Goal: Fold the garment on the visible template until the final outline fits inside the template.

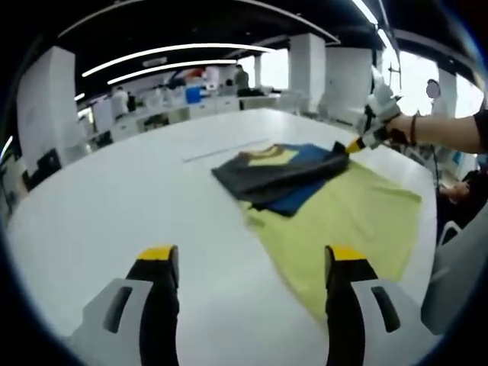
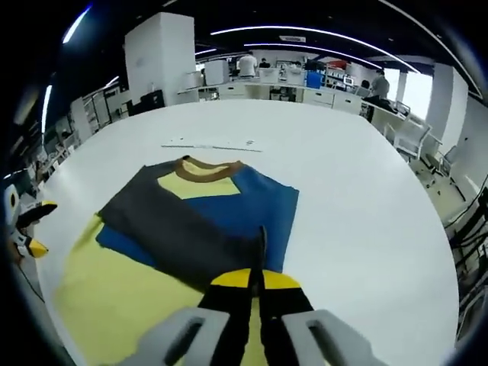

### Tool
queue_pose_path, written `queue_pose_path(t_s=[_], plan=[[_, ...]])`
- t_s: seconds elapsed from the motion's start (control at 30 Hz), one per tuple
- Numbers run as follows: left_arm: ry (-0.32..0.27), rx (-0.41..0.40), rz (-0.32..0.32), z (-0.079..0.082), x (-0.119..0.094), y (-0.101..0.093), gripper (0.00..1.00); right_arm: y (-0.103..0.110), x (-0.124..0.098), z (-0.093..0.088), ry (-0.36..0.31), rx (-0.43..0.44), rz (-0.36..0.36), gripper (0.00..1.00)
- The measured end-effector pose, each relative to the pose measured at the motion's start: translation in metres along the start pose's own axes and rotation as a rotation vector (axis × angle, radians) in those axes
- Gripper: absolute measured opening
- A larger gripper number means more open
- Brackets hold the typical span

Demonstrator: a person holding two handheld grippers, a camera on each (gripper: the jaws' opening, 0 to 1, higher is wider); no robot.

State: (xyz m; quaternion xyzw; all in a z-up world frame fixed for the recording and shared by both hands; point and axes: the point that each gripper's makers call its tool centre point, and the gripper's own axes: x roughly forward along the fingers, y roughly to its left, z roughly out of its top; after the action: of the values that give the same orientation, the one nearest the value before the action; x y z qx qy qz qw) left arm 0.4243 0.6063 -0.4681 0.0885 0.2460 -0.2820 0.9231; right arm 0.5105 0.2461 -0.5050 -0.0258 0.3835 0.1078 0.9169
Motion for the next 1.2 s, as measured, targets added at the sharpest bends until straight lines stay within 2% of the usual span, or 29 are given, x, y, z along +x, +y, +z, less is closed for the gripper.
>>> queue_pose_path(t_s=[0.17, 0.33, 0.57, 0.73, 0.9, 1.2], plan=[[-0.002, 0.030, -0.001, 0.010, 0.004, 0.001, 0.73, -0.011, -0.004, -0.003, 0.005, 0.028, -0.031, 0.05], [-0.002, 0.049, -0.002, 0.022, 0.013, 0.004, 0.70, -0.011, -0.010, -0.005, -0.002, 0.099, 0.005, 0.11], [-0.017, 0.045, -0.009, 0.033, 0.032, 0.005, 0.62, 0.001, -0.015, -0.010, -0.006, 0.093, 0.086, 0.16], [-0.009, 0.042, -0.003, 0.031, 0.048, 0.007, 0.56, 0.004, -0.013, -0.017, 0.004, 0.050, 0.110, 0.19], [-0.002, 0.051, 0.006, 0.029, 0.064, 0.011, 0.50, 0.012, -0.006, -0.021, -0.013, 0.035, 0.175, 0.20], [0.023, 0.041, 0.010, 0.020, 0.091, 0.012, 0.42, 0.019, 0.002, -0.026, -0.027, -0.067, 0.226, 0.20]])
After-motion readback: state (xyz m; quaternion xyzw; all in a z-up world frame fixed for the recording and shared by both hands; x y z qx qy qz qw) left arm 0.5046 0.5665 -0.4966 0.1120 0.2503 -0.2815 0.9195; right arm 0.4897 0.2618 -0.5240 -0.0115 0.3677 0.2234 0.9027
